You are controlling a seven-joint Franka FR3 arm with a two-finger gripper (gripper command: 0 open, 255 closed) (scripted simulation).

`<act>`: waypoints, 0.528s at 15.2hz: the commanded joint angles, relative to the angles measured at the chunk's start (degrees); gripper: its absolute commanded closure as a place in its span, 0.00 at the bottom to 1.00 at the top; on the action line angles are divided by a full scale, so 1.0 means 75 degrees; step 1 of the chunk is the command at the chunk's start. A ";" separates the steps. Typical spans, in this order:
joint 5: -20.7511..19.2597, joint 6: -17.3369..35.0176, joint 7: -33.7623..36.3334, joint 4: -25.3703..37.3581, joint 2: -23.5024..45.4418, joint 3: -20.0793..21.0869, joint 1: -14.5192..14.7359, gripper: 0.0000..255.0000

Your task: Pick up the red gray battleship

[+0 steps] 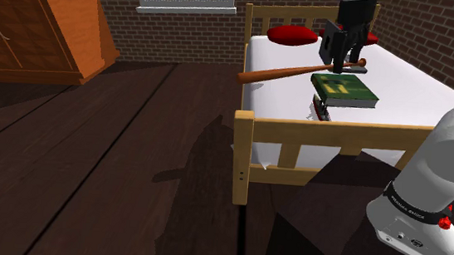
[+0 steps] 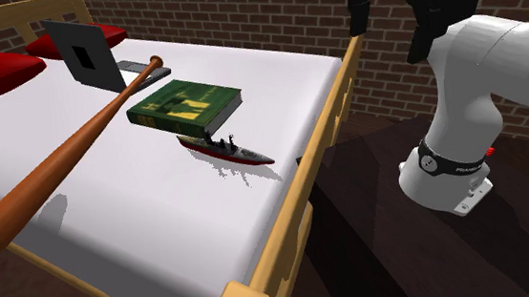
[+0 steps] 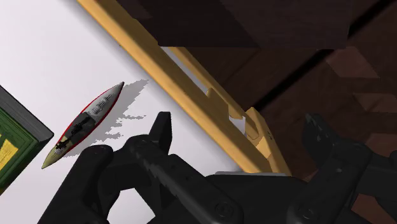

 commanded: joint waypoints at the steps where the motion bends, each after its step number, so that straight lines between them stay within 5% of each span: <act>1: 0.0000 0.0000 0.0000 0.0000 0.0000 0.0000 0.0000 0.00; 8: -0.0422 0.1685 -0.0069 -0.0608 0.0868 -0.0608 -0.0552 0.00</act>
